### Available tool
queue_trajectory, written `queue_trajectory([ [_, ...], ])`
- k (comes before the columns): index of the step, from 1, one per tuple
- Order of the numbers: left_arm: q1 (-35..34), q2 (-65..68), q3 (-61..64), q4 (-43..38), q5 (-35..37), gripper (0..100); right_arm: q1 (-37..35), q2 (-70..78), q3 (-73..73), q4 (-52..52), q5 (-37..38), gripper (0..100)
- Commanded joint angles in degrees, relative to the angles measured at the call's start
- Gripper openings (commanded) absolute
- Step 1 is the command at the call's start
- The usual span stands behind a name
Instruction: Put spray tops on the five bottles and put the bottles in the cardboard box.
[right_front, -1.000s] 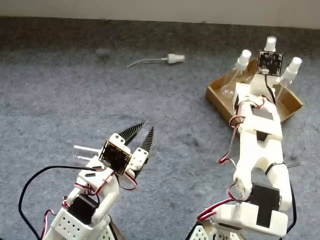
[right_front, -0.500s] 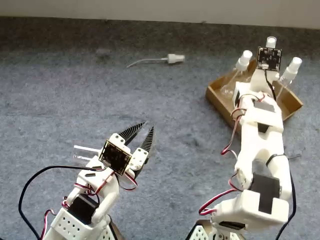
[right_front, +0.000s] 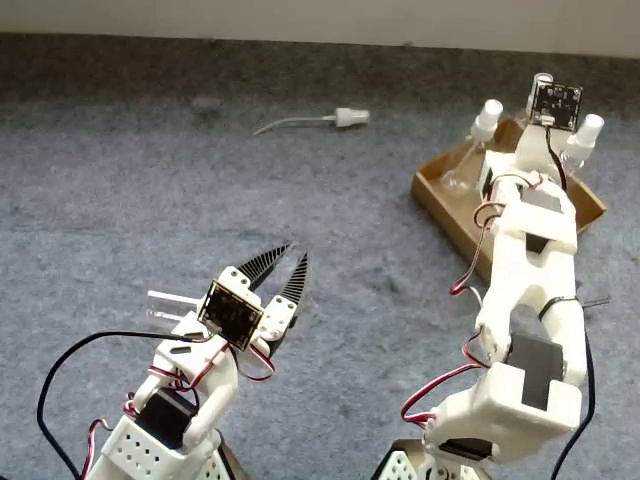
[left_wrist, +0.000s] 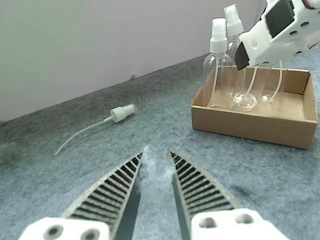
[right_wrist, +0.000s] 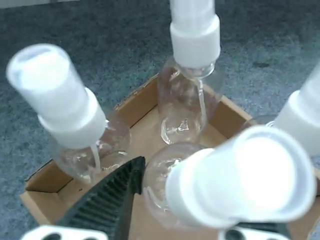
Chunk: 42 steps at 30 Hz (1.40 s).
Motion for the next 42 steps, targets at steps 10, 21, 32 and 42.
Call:
queue_trajectory([
  [10, -0.48, 0.22, 1.1, 0.09, -0.35, 3, 1.01, -1.1, -1.54, 5.58, -0.26, 20.3],
  [21, -0.48, 0.22, 1.1, 0.09, -0.35, 3, 0.92, -0.66, -1.54, 8.04, 2.11, 20.3],
  [32, -0.48, 0.22, 1.1, 0.09, -0.35, 3, 0.66, -0.66, -1.98, 8.04, 2.2, 20.3],
  [42, -0.48, 0.22, 1.1, 0.09, -0.35, 3, 0.66, -0.57, -2.07, 8.48, 2.2, 20.3],
])
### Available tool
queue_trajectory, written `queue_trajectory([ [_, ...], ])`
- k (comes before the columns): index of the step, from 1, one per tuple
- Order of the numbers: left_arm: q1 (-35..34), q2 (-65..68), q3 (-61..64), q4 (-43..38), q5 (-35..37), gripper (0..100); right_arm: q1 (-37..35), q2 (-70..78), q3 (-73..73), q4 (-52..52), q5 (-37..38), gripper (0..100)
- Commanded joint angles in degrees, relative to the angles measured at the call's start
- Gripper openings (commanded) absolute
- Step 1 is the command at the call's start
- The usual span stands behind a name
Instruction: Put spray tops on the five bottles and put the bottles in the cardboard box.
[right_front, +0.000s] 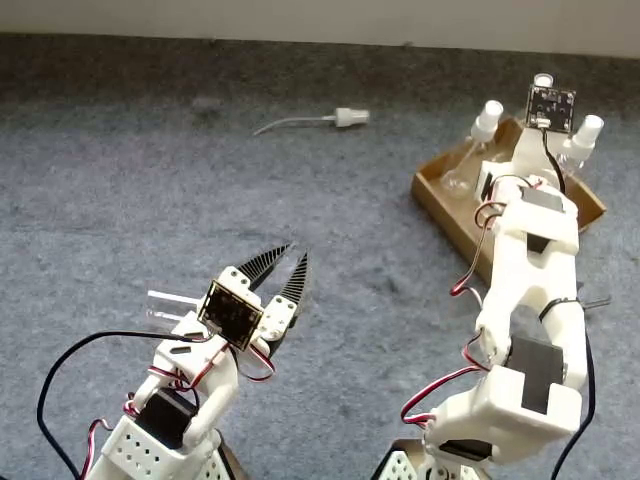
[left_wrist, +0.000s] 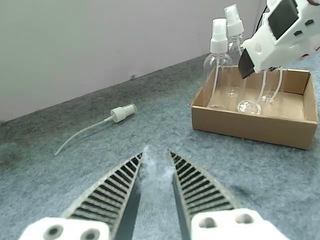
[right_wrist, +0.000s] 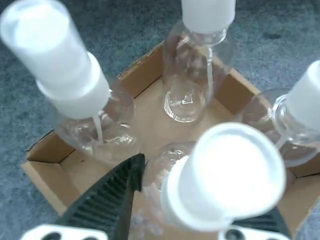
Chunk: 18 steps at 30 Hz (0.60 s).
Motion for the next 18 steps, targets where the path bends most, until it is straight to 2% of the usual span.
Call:
queue_trajectory([
  [1, -0.48, 0.22, 1.1, 0.09, -0.35, 3, 0.57, -0.4, -1.89, 1.19, 0.7, 20.3],
  [11, -0.48, 0.22, 1.1, 0.09, -0.35, 3, 0.57, -0.13, -2.77, 4.18, 0.62, 20.3],
  [18, -0.48, 0.22, 1.1, 0.09, -0.35, 3, 0.84, 8.04, -12.18, 10.51, 0.26, 20.3],
])
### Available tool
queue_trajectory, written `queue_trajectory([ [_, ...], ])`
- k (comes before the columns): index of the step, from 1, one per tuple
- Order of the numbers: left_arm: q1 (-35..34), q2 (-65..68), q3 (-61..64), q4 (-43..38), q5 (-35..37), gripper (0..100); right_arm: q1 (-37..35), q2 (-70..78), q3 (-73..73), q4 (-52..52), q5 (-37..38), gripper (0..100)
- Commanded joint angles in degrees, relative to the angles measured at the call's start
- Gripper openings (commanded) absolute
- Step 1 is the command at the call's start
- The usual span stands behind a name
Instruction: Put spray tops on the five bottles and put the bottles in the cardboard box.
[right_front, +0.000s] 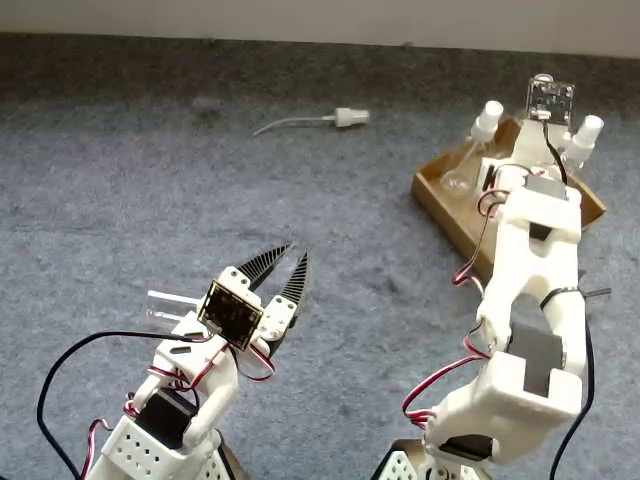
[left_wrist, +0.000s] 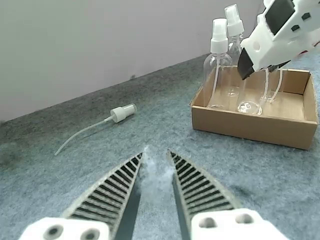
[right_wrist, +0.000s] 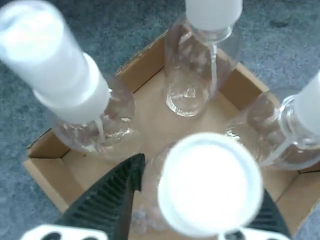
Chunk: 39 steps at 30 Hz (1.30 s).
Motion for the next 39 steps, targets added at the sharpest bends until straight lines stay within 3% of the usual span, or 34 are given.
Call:
queue_trajectory([
  [1, -0.48, 0.22, 1.1, 0.09, -0.35, 3, 0.92, 4.0, -4.97, 2.77, 0.18, 20.3],
  [13, -0.48, 0.22, 1.1, 0.09, -0.35, 3, 0.92, 6.11, -6.29, 2.77, 0.53, 20.5],
  [19, -0.48, 0.22, 1.1, 0.18, -0.35, 3, 0.92, 5.93, -6.37, 3.03, 0.26, 32.0],
  [39, -0.48, 0.22, 1.1, 0.18, -0.35, 3, 0.48, 4.7, -6.81, 6.2, 0.26, 32.0],
])
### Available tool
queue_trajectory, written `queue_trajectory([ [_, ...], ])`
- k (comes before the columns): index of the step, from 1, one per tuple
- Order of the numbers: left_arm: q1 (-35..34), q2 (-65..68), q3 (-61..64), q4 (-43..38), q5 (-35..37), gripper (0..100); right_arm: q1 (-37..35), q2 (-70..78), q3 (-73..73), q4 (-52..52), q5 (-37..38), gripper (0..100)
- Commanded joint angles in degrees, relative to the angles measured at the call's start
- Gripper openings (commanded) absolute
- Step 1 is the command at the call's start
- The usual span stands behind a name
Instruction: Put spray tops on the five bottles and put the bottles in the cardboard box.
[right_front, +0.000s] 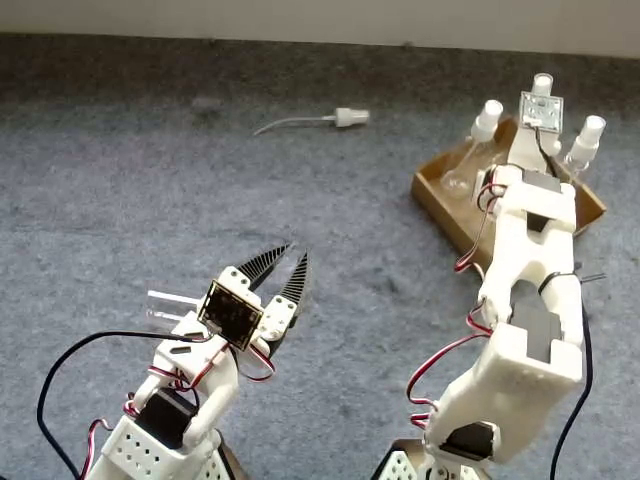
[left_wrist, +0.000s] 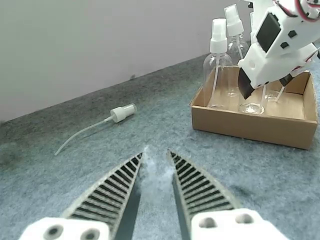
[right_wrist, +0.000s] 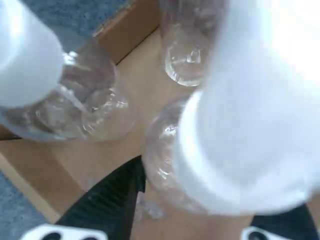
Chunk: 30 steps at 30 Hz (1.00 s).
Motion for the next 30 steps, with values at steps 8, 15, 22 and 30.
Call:
queue_trajectory([
  [8, -0.48, 0.22, 1.1, 0.18, -0.35, 3, 0.22, -11.74, -1.63, 1.45, 0.44, 32.0],
  [15, -0.48, 0.22, 1.1, 0.18, -0.35, 3, 0.22, -15.43, -2.59, 10.24, 0.26, 32.0],
  [22, -0.92, 0.22, 1.1, 0.18, -0.35, 3, 0.22, -21.67, -7.16, 21.85, 0.18, 32.0],
  [30, -3.65, -0.31, 1.1, 0.0, -0.35, 3, -3.21, -36.44, -7.25, 30.29, 0.18, 22.6],
])
